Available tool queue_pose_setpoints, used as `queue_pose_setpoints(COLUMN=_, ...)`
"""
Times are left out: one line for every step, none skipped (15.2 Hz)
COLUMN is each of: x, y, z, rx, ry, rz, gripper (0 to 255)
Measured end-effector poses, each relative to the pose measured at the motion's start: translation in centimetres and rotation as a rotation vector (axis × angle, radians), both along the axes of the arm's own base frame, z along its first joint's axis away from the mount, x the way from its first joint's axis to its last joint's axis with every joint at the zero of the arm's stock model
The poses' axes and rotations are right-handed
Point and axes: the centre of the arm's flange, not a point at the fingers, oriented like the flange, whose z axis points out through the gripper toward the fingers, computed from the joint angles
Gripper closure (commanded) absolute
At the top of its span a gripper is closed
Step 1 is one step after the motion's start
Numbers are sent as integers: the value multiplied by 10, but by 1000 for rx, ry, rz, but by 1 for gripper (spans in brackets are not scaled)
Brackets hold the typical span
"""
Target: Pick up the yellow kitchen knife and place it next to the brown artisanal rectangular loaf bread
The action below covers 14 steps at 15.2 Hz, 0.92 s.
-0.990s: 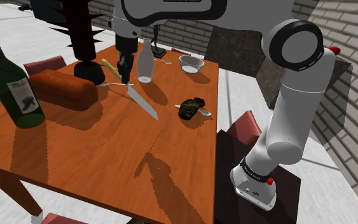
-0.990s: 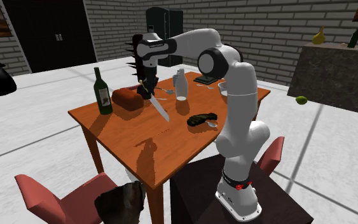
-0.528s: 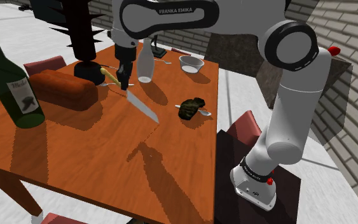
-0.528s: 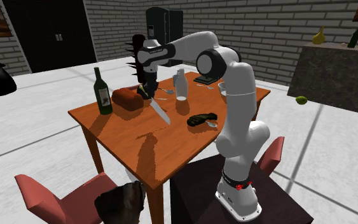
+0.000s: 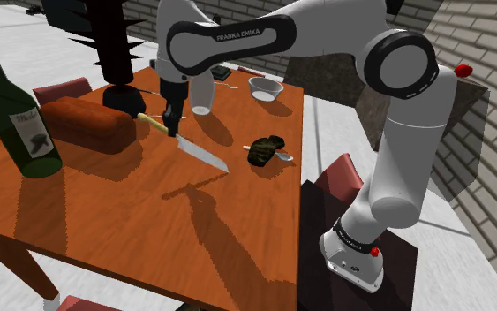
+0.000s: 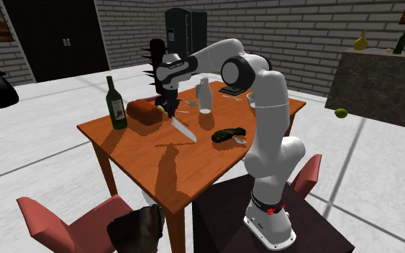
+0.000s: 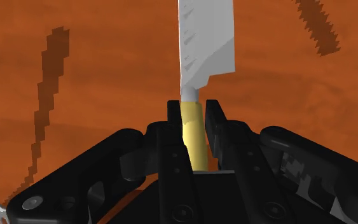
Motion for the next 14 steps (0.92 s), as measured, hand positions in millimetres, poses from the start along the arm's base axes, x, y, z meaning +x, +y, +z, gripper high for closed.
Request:
queue_pose_setpoints(x=0, y=0, z=-5, rx=0, ry=0, rz=0, gripper=255)
queue_pose_setpoints(x=0, y=0, z=-10, rx=0, ry=0, rz=0, gripper=255)
queue_pose_setpoints(x=0, y=0, z=-15, rx=0, ry=0, rz=0, gripper=255)
queue_pose_setpoints(x=0, y=0, z=-20, rx=0, ry=0, rz=0, gripper=255)
queue_pose_setpoints(x=-1, y=-1, z=-25, rx=0, ry=0, rz=0, gripper=255)
queue_pose_setpoints(x=0, y=-1, z=-30, rx=0, ry=0, rz=0, gripper=255)
queue_pose_setpoints(x=0, y=-1, z=-36, rx=0, ry=0, rz=0, gripper=255)
queue_pose_setpoints(x=0, y=0, z=-42, rx=0, ry=0, rz=0, gripper=255)
queue_pose_setpoints(x=0, y=0, z=-46, rx=0, ry=0, rz=0, gripper=255)
queue_pose_setpoints(x=1, y=0, z=-51, rx=0, ry=0, rz=0, gripper=255)
queue_pose_setpoints(x=0, y=1, z=-56, rx=0, ry=0, rz=0, gripper=255)
queue_pose_setpoints(x=0, y=0, z=-62, rx=0, ry=0, rz=0, gripper=255)
queue_pose_setpoints(x=0, y=-1, z=-67, rx=0, ry=0, rz=0, gripper=255)
queue_pose_setpoints(x=0, y=-1, z=-73, rx=0, ry=0, rz=0, gripper=255)
